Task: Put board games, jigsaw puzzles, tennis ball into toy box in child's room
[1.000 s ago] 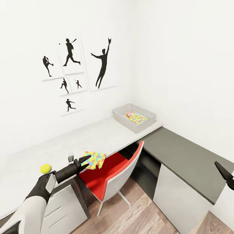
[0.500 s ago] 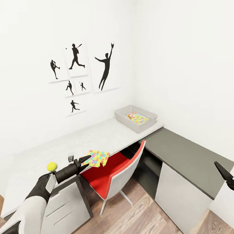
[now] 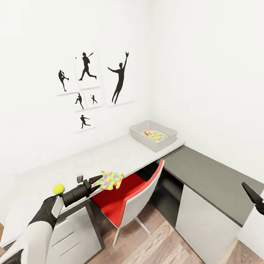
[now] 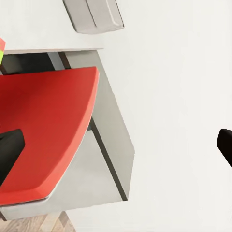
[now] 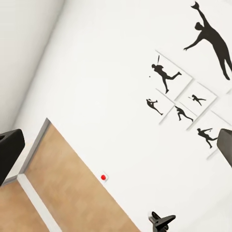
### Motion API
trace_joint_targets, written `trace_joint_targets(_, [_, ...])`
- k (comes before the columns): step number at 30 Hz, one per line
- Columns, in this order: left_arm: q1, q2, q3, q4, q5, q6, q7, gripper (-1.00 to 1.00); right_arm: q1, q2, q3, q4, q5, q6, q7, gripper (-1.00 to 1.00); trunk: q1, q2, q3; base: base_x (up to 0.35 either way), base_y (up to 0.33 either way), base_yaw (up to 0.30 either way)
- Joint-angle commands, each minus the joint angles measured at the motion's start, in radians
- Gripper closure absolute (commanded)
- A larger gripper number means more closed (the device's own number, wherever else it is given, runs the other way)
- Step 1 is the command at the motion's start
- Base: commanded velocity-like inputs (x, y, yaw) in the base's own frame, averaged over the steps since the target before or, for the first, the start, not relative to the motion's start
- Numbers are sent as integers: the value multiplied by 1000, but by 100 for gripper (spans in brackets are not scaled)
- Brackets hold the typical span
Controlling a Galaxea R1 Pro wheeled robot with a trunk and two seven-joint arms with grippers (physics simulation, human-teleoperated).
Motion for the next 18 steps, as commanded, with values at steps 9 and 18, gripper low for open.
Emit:
trace_joint_targets(9, [-1, 0, 3, 1, 1, 7, 3, -100, -1, 1, 0, 6, -3, 8, 1, -100, 35, -64, -29, 0, 0, 0])
trace_joint_targets(18, [-1, 0, 1, 2, 0, 7, 9, -100, -1, 7, 1, 2, -2, 4, 0, -100, 69, -127, -57, 0, 0, 0])
